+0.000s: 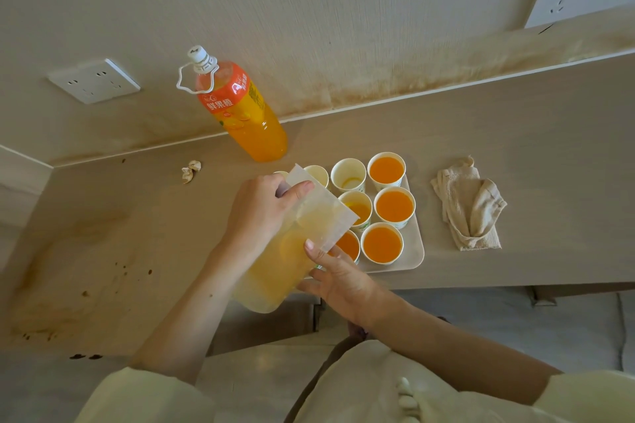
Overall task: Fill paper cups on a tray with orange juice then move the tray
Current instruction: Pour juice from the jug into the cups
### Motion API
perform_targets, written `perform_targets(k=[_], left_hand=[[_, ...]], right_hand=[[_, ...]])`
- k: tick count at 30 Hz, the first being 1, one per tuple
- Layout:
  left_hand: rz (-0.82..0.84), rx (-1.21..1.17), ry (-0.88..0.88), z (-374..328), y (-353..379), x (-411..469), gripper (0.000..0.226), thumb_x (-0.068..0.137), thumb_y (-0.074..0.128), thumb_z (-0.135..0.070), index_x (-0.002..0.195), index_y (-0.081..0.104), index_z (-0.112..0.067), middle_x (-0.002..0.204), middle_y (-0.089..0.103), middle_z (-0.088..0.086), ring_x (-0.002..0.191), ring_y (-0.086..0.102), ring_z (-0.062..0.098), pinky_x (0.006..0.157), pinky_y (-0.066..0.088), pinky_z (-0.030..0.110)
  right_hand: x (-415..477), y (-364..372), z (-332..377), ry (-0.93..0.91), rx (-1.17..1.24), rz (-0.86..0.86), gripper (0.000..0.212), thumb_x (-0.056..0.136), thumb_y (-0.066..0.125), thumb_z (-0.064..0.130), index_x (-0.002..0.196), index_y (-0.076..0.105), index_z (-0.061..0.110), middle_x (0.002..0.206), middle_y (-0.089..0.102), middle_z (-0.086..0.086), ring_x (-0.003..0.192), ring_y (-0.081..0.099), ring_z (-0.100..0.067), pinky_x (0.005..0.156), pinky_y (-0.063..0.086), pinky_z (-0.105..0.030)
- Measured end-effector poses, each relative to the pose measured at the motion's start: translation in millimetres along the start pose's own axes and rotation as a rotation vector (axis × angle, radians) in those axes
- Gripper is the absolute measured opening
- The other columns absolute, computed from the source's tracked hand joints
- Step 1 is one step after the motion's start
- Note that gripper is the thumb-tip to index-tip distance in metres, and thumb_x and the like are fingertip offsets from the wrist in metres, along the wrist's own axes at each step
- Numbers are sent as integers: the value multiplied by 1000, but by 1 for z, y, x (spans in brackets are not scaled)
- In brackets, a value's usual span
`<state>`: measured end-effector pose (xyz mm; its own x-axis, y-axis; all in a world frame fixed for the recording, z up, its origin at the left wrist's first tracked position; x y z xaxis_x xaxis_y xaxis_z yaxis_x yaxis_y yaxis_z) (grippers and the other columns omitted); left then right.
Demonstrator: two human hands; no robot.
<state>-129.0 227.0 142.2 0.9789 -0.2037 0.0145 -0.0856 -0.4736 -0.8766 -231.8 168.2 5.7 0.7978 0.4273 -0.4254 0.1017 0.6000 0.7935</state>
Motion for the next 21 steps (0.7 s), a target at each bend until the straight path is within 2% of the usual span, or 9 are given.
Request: perform_targets(k=[5,21], left_hand=[[-1,13,5,-1,-1,0,54,86,63,-48,52,34,-17,49,35,-6,47,32,12,50,27,30],[-10,19,-12,-4,-3,-4,54,85,63,-48,53,36,-15,49,35,-7,47,33,11,47,24,26]], right_hand=[[2,0,-1,-4,-9,8,104,50,91,51,138,40,31,131,60,1,123,55,-25,102,45,-54],[0,1,-3,-18,-13,20,100,53,90,50,138,41,31,131,60,0,123,56,-26,101,46,-54]])
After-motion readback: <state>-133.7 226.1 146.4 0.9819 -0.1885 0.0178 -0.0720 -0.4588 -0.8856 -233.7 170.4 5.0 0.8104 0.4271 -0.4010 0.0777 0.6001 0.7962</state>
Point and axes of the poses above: each hand's wrist, its own x-axis towards the middle knuckle, its own y-axis out of the palm, z = x × y, the point moved 6 cm from there along x, towards the middle knuckle
